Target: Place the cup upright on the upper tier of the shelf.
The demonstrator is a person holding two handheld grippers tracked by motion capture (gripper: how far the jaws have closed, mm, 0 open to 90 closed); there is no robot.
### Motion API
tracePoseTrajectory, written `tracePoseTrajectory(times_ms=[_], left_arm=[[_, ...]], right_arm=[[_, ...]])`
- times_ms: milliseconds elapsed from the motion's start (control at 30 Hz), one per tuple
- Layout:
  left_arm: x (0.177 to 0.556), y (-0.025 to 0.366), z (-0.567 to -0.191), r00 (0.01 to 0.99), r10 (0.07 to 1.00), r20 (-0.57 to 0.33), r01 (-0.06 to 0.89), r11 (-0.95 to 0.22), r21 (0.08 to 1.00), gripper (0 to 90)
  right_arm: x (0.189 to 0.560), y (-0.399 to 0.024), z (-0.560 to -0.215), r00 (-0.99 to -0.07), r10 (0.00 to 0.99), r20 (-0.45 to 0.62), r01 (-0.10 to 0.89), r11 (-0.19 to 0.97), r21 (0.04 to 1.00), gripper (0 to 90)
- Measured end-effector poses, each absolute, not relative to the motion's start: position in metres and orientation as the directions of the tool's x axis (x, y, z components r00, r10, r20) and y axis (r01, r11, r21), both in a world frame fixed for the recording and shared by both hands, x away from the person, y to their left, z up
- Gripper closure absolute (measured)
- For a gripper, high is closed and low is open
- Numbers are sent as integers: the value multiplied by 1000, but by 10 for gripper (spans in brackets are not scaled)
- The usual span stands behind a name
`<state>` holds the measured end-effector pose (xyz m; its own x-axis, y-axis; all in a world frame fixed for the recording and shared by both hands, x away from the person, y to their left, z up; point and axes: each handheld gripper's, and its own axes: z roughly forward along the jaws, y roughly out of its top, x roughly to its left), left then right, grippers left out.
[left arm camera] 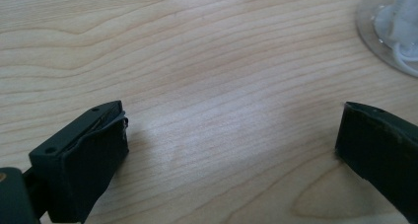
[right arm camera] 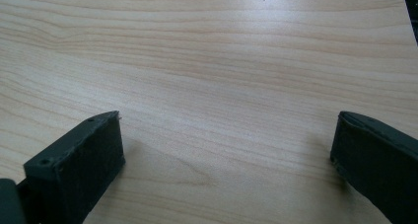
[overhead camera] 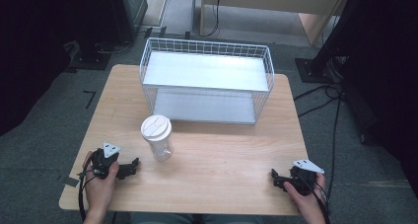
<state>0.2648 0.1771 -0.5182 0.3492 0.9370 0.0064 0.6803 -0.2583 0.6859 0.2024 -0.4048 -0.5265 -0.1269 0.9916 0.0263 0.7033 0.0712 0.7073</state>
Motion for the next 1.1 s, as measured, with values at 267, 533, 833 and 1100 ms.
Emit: tracePoseTrajectory(times_ms=[267, 533, 833, 1100], left_arm=[[259, 176, -511, 418, 907, -54, 619, -240, 748, 0], [248, 156, -495, 559, 824, -95, 499, -242, 832, 0], [242, 136, -489, 619, 771, -151, 463, -203, 863, 0], [246, 122, -485, 603, 781, -162, 443, -158, 883, 0]], right_arm=[[202, -405, -527, -128, 991, 26, 703, 72, 708, 0], [202, -405, -526, -127, 992, 27, 703, 71, 708, 0], [202, -405, -526, -127, 992, 27, 703, 71, 707, 0], [202, -405, -526, -127, 992, 27, 703, 71, 708, 0]])
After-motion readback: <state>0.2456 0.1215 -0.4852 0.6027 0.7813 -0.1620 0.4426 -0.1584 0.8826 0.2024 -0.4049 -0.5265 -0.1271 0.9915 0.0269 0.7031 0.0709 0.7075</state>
